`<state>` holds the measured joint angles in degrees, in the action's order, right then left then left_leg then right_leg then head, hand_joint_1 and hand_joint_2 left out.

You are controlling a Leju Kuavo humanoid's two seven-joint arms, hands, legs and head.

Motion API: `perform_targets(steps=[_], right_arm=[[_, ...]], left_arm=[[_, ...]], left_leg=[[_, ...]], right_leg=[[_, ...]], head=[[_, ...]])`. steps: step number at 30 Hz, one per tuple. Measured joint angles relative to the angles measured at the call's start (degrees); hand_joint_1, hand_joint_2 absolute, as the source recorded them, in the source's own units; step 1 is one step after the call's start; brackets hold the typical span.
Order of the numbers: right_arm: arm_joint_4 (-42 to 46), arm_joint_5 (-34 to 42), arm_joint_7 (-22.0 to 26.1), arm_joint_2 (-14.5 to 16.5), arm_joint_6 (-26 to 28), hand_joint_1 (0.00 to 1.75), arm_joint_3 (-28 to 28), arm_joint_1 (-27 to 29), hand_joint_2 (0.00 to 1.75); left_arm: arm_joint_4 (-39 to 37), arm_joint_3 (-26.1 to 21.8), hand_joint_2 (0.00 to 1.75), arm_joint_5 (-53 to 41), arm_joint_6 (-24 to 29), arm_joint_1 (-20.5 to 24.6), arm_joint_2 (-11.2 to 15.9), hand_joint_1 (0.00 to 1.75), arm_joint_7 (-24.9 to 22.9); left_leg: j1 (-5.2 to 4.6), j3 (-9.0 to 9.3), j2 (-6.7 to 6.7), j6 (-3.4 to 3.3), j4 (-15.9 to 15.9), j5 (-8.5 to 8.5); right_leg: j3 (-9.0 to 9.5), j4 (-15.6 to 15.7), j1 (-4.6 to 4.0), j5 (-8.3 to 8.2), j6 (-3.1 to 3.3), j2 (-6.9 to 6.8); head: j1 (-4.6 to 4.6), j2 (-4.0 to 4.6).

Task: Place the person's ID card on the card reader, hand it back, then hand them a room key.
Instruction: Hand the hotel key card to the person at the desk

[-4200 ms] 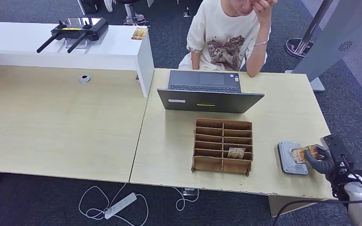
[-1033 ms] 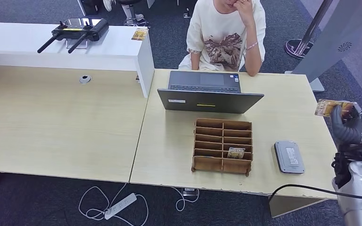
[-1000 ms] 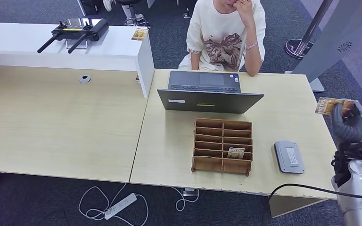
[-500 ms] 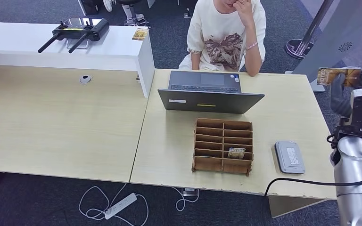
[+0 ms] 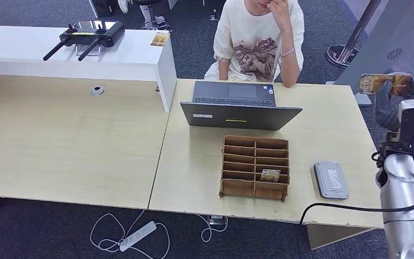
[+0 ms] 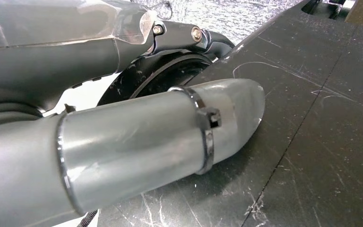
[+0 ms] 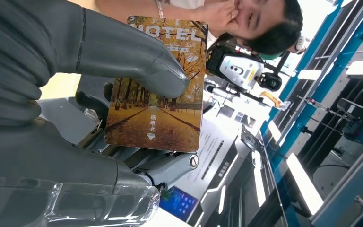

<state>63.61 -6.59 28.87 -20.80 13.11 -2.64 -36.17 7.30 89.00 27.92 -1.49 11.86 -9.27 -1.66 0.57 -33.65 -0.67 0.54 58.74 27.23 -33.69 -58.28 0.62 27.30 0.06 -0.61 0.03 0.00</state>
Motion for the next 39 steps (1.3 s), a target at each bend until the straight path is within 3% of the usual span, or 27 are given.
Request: perform_targets(steps=[9,16,18,22,29,33,39], right_arm=[[-3.4,-25.0,-5.1,0.4,10.9,1.75,-8.4,-9.2,1.75],[-9.3,-51.6,-16.5,2.8,13.9,1.75,-19.5,-19.0,1.75],[-11.4,-56.2,-18.9,4.3,14.2,1.75,-22.2,-21.1,1.75],[-14.5,-59.2,-20.9,6.7,14.1,1.75,-24.9,-23.4,1.75],[-16.2,-60.1,-21.1,7.9,13.3,1.75,-25.6,-25.0,1.75],[-24.2,-62.3,-23.3,11.7,0.5,1.75,-27.5,-32.1,1.75],[-30.8,-62.8,-26.1,14.2,-7.2,1.75,-28.9,-36.3,1.75]], left_arm=[[0.0,0.0,0.0,-0.7,-0.1,0.0,0.0,0.0,0.0],[0.0,0.0,0.0,-0.7,-0.5,0.1,0.0,0.0,0.0],[0.0,0.0,0.0,-0.6,-0.7,0.2,0.0,0.0,0.0],[0.0,0.0,0.0,-0.5,-0.9,0.2,0.0,0.0,0.0],[0.0,0.0,0.0,-0.5,-1.2,0.3,0.0,0.0,0.0],[0.0,0.0,0.0,-0.5,-1.4,0.3,0.1,0.0,0.1],[0.0,0.0,0.0,-0.7,-1.5,0.3,0.2,0.0,0.3]], left_leg=[[0.01,0.03,0.03,0.04,0.0,-0.04],[0.01,0.04,0.04,0.08,0.0,-0.06],[0.02,0.05,0.03,0.09,0.0,-0.07],[0.03,0.04,0.0,0.11,0.0,-0.09],[0.02,0.03,0.0,0.11,0.0,-0.09],[-0.01,0.03,0.02,0.11,0.0,-0.09],[0.0,0.04,0.01,0.11,0.0,-0.09]], right_leg=[[-0.02,-0.1,0.0,-0.01,0.01,0.09],[-0.05,-0.1,-0.01,-0.01,0.01,0.12],[-0.05,-0.1,-0.02,-0.01,0.01,0.1],[-0.05,-0.1,-0.02,-0.01,0.01,0.07],[-0.05,-0.1,0.0,-0.01,0.01,0.06],[-0.05,-0.1,0.06,-0.01,0.01,0.08],[-0.06,-0.1,0.05,-0.01,0.01,0.09]], head=[[0.01,0.0],[0.01,0.0],[0.01,0.0],[0.01,0.0],[0.0,0.0],[-0.01,0.0],[-0.01,0.0]])
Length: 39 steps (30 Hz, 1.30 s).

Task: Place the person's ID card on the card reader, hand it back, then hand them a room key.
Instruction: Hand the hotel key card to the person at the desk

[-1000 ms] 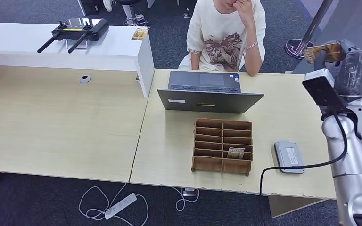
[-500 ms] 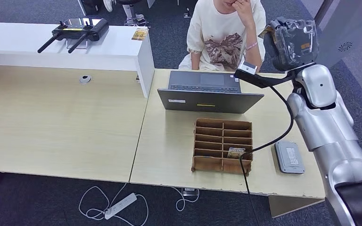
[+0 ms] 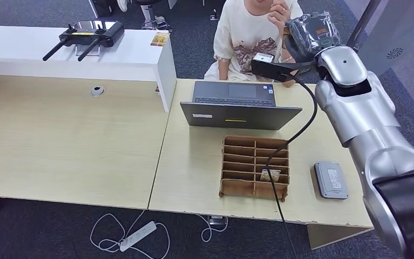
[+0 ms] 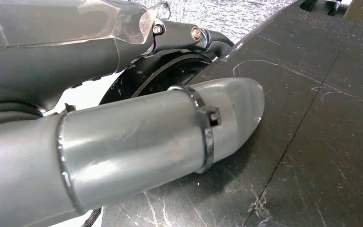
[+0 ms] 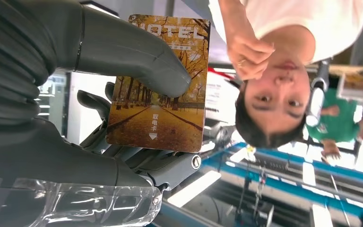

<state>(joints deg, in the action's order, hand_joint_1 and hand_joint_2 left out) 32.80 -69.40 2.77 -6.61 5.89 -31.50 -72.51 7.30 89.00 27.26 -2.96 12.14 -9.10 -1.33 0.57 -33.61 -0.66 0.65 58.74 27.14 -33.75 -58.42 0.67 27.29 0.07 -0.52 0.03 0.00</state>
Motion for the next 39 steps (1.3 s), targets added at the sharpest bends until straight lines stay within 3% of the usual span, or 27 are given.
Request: perform_targets(steps=[5,15,33,34,37,38,39], right_arm=[[-4.9,0.8,-2.2,2.1,-4.7,1.75,-0.6,-3.9,1.75],[-9.9,1.8,-5.2,3.8,-8.4,1.75,-0.8,-7.3,1.75],[-13.6,1.6,-7.6,3.9,-9.8,1.73,-0.8,-8.0,1.75],[-13.6,1.5,-7.6,3.9,-9.8,1.49,-0.8,-8.0,1.75],[-13.8,1.5,-7.8,3.8,-9.8,0.2,-0.8,-7.9,1.75],[-13.9,1.5,-7.9,3.8,-9.8,0.0,-0.8,-7.9,1.75],[-13.9,1.5,-7.9,3.7,-9.7,0.0,-0.8,-7.9,1.75]], left_arm=[[0.0,0.0,0.0,-0.5,-0.8,0.1,0.3,0.0,0.7],[0.0,0.0,0.0,-1.0,-1.1,0.1,0.3,0.0,0.7],[0.0,0.0,0.0,-2.7,-2.2,0.4,0.4,0.0,0.7],[0.0,0.0,0.0,-2.9,-2.2,0.4,0.4,0.0,0.7],[0.0,0.0,0.0,-3.4,-2.3,0.4,0.4,0.0,0.8],[0.0,0.0,0.0,-3.5,-2.4,0.4,0.4,0.0,0.8],[0.0,0.0,0.0,-3.5,-2.4,0.4,0.4,0.0,0.8]], left_leg=[[0.0,-0.01,0.01,0.0,0.0,0.0],[0.0,0.0,0.01,0.0,0.0,0.0],[0.0,0.02,0.02,0.0,0.0,0.0],[0.0,0.02,0.02,0.0,0.0,0.0],[0.0,0.02,0.02,0.0,0.0,0.0],[0.0,0.02,0.02,0.0,0.0,0.0],[0.0,0.02,0.02,0.0,0.0,0.0]], right_leg=[[-0.03,0.0,-0.01,0.0,0.0,0.01],[-0.01,0.0,0.01,0.0,0.0,0.0],[-0.02,0.0,0.0,0.0,0.0,0.01],[-0.02,0.0,0.0,0.0,0.0,0.02],[-0.02,0.0,0.01,0.0,0.0,0.02],[-0.02,0.0,0.01,0.0,0.0,0.02],[-0.02,0.0,0.01,0.0,0.0,0.02]], head=[[0.0,0.0],[0.01,0.0],[0.0,0.0],[0.0,0.0],[0.01,0.0],[0.01,0.0],[0.0,0.0]])
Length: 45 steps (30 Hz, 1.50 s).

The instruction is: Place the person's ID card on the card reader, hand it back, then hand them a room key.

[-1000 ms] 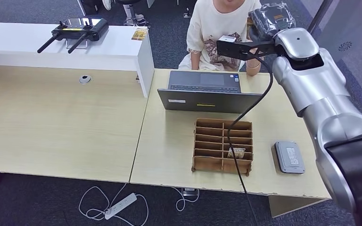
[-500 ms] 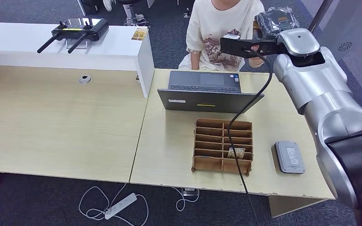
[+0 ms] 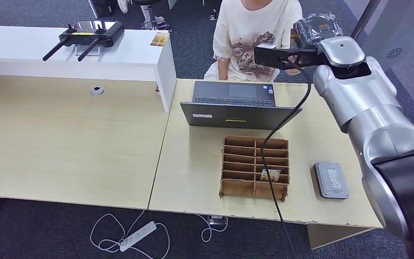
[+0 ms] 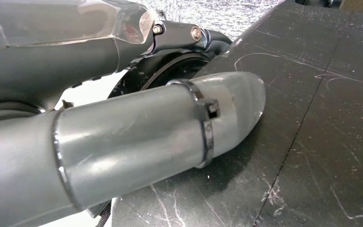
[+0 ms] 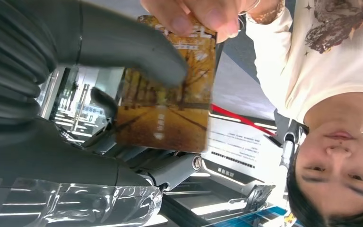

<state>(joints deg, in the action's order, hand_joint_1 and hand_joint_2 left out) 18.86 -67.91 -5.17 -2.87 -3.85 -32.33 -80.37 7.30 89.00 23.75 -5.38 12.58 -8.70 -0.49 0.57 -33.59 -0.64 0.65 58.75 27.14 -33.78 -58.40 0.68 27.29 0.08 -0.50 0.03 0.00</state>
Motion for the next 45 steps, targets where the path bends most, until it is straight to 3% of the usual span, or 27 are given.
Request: perform_targets(steps=[9,15,20,25,28,31,39,45], right_arm=[[0.0,0.3,0.0,-1.0,1.8,0.0,0.3,0.4,1.75],[0.4,4.3,3.4,-2.2,5.0,0.0,2.7,0.8,1.75],[2.3,15.8,11.3,-3.7,7.2,0.0,9.0,2.1,1.75],[6.4,34.4,22.7,-4.8,5.8,0.0,19.2,5.9,1.75],[11.2,46.1,27.1,-5.6,3.2,0.0,25.1,10.7,1.75],[17.5,56.4,28.3,-7.2,0.7,0.0,28.3,17.1,1.75],[38.7,80.0,28.1,-12.6,-3.5,0.0,32.5,38.2,1.75],[54.6,94.3,26.3,-15.4,-10.1,0.0,36.8,55.9,1.75]], left_arm=[[0.0,0.0,0.0,-0.4,-0.1,0.0,0.1,0.0,0.5],[0.0,0.0,0.0,-0.5,-0.1,0.0,0.1,0.0,0.6],[0.0,0.0,0.0,-0.4,0.0,0.0,0.1,0.0,0.7],[0.0,0.0,0.0,0.3,0.0,0.0,0.1,0.0,0.9],[0.0,0.0,0.0,0.6,0.2,0.0,0.0,0.0,0.9],[0.0,0.0,0.0,0.8,0.4,-0.1,0.0,0.0,0.9],[0.0,0.0,0.0,1.5,2.9,-0.6,-0.5,0.0,-0.2],[0.0,0.0,0.0,1.9,3.8,-0.8,-0.6,0.0,-0.2]], left_leg=[[0.0,0.0,0.0,0.0,0.0,0.0],[0.0,0.0,0.0,0.0,0.0,0.0],[0.0,0.0,-0.01,0.0,0.0,0.0],[0.0,0.0,-0.02,0.0,0.0,0.01],[0.0,0.01,-0.04,-0.01,0.0,0.01],[0.01,0.01,-0.05,-0.02,0.0,0.02],[0.01,-0.01,-0.16,-0.1,0.0,0.11],[0.0,-0.02,-0.17,-0.19,0.0,0.25]], right_leg=[[0.0,0.0,0.0,0.0,0.0,0.0],[0.0,0.0,0.0,0.0,0.0,0.0],[0.0,0.0,0.0,0.0,0.0,0.0],[0.01,0.0,0.0,0.0,0.0,-0.02],[0.04,0.1,0.0,0.0,0.0,-0.06],[0.05,0.1,0.0,0.0,0.0,-0.08],[0.07,0.1,0.0,0.06,-0.05,-0.17],[0.1,0.1,0.0,0.19,-0.08,-0.21]], head=[[-0.01,0.0],[0.01,0.0],[0.0,0.0],[0.01,0.0],[0.0,0.0],[0.0,0.0],[0.0,0.0],[0.01,0.0]])
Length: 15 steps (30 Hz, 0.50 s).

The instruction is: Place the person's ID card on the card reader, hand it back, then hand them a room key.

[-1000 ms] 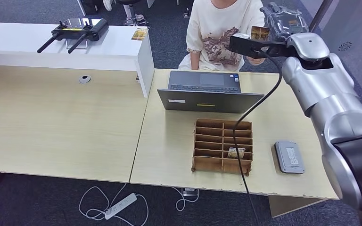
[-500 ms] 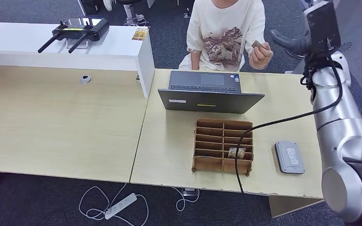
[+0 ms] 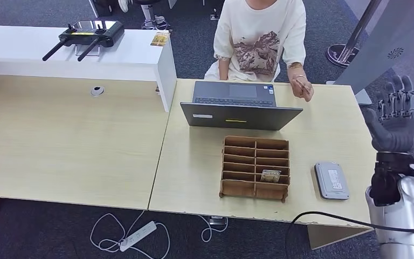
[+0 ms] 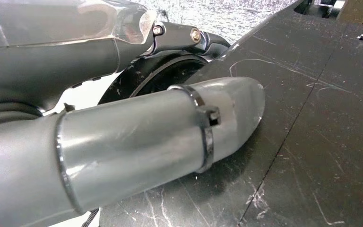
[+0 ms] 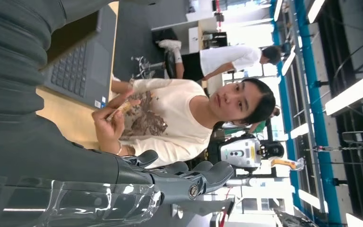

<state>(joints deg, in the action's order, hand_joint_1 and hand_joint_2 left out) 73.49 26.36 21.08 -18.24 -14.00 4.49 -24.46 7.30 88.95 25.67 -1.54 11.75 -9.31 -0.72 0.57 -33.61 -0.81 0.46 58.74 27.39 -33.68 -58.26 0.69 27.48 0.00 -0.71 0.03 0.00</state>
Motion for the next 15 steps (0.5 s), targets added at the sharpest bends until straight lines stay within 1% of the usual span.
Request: perform_targets(steps=[3,6,9,13,15], right_arm=[[7.1,3.6,0.8,0.2,-0.8,0.0,2.3,7.4,1.75],[13.7,4.2,1.9,1.4,-0.6,0.0,3.5,14.3,1.75],[18.2,1.6,3.5,3.0,0.9,0.0,3.5,19.9,1.75],[22.7,-4.7,5.9,5.4,5.2,0.0,2.6,25.6,1.75],[24.3,-7.8,6.7,6.6,7.5,0.0,1.4,27.9,0.87]], left_arm=[[0.0,0.0,0.0,0.3,0.4,-0.1,0.0,0.0,-0.1],[0.0,0.0,0.0,0.4,0.8,-0.2,-0.1,0.0,-0.3],[0.0,0.0,0.0,0.4,1.2,-0.2,-0.2,0.0,-0.5],[0.0,0.0,0.0,0.4,1.6,-0.3,-0.3,0.0,-0.5],[0.0,0.0,0.0,0.4,1.5,-0.3,-0.2,0.0,-0.3]], left_leg=[[0.0,0.0,0.01,0.05,0.0,0.04],[0.0,0.02,0.02,0.09,0.0,0.07],[0.0,0.03,0.03,0.1,0.0,0.08],[0.01,0.04,0.04,0.1,-0.1,0.08],[0.01,0.04,0.06,0.1,-0.1,0.08]], right_leg=[[0.0,0.0,-0.01,0.05,0.03,0.0],[0.01,0.0,-0.04,0.11,0.05,0.02],[0.01,0.0,-0.05,0.12,0.06,0.03],[0.02,0.0,-0.06,0.16,0.11,0.04],[0.02,0.0,-0.06,0.16,0.11,0.05]], head=[[0.01,0.0],[0.0,0.0],[0.01,0.0],[0.0,0.0],[0.0,0.0]])
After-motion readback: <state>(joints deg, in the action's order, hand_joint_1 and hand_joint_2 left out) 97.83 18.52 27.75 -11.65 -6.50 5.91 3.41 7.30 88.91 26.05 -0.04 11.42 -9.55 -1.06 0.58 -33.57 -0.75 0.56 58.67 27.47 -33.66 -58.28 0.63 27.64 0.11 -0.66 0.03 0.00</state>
